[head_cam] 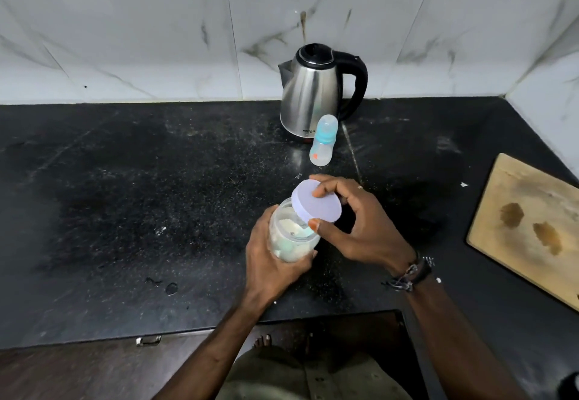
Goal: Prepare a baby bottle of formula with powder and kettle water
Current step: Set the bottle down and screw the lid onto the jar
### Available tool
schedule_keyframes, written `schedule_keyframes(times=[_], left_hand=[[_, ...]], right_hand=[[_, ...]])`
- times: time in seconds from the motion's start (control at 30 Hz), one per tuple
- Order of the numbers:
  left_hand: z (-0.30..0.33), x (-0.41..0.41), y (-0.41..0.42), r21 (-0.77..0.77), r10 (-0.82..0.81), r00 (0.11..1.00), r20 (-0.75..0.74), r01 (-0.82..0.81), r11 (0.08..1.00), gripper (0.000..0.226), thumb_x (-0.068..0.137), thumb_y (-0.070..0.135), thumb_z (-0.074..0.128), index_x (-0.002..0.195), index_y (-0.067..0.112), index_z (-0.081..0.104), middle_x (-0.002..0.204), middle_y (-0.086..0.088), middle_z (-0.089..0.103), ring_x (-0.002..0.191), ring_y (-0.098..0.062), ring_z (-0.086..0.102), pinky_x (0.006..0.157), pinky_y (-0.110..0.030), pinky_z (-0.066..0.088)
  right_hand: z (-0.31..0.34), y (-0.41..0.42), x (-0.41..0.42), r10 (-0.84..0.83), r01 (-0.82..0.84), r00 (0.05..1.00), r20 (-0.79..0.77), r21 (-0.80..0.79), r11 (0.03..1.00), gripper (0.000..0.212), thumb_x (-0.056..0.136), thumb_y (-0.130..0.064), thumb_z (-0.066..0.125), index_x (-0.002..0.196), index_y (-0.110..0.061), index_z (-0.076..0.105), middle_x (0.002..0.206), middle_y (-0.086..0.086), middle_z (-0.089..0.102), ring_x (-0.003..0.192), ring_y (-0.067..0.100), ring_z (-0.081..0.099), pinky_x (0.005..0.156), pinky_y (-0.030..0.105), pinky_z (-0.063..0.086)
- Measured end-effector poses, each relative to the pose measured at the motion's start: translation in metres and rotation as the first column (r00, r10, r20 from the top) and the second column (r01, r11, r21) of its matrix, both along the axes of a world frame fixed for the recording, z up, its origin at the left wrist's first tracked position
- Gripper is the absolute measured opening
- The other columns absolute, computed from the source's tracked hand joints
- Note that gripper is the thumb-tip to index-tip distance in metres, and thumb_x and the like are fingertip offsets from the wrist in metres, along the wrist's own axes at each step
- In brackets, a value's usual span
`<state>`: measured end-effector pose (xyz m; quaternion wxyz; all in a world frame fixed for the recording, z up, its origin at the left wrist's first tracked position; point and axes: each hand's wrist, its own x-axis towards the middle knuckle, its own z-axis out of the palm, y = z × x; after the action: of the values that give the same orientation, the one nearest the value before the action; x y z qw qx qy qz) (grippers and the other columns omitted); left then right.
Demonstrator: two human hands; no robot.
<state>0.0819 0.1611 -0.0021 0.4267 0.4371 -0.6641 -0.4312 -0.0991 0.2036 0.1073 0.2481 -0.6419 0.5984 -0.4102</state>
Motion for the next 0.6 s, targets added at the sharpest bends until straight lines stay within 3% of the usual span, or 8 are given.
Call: schedule_keyframes(times=[0.2, 0.3, 0.47, 0.6], left_hand=[[0.012, -0.007, 0.002, -0.062, -0.058, 0.998, 0.02, 0.059, 0.996, 0.097, 0.056, 0.028, 0.097, 0.141, 0.028, 0.05, 0.135, 0.005, 0.063, 0.125, -0.027, 0.061, 0.1, -0.053, 0.053], [0.011, -0.005, 0.0, -0.059, -0.095, 0.995, 0.039, 0.097, 0.994, 0.097, 0.054, 0.031, 0.095, 0.14, 0.019, 0.053, 0.133, 0.0, 0.064, 0.123, -0.028, 0.062, 0.098, -0.054, 0.053], [0.015, -0.003, -0.001, -0.067, -0.138, 0.99, 0.039, 0.14, 0.988, 0.1, 0.051, 0.026, 0.096, 0.141, 0.016, 0.053, 0.131, -0.003, 0.064, 0.121, -0.03, 0.063, 0.096, -0.053, 0.053], [0.019, -0.002, -0.002, -0.078, -0.138, 0.99, 0.039, 0.141, 0.987, 0.099, 0.052, 0.027, 0.096, 0.14, 0.013, 0.054, 0.128, -0.003, 0.065, 0.119, -0.029, 0.064, 0.095, -0.052, 0.054]], right_hand=[[0.025, 0.004, -0.006, 0.258, -0.217, 0.934, -0.247, 0.18, 0.959, 0.064, 0.085, -0.024, 0.071, 0.144, -0.031, 0.049, 0.151, -0.003, 0.048, 0.145, 0.006, 0.034, 0.119, 0.045, 0.031], [0.04, 0.006, -0.009, 0.364, -0.277, 0.875, -0.318, 0.288, 0.917, 0.073, 0.086, -0.017, 0.07, 0.15, -0.036, 0.04, 0.155, -0.001, 0.041, 0.147, 0.007, 0.028, 0.121, 0.036, 0.025], [0.055, 0.005, -0.003, 0.448, -0.309, 0.79, -0.419, 0.359, 0.881, 0.065, 0.085, -0.007, 0.062, 0.144, -0.03, 0.051, 0.152, 0.005, 0.041, 0.136, 0.026, 0.044, 0.111, 0.046, 0.036], [0.058, 0.002, 0.002, 0.45, -0.281, 0.761, -0.467, 0.387, 0.878, 0.063, 0.083, -0.017, 0.06, 0.143, -0.034, 0.05, 0.144, 0.004, 0.046, 0.126, 0.028, 0.051, 0.105, 0.046, 0.042]])
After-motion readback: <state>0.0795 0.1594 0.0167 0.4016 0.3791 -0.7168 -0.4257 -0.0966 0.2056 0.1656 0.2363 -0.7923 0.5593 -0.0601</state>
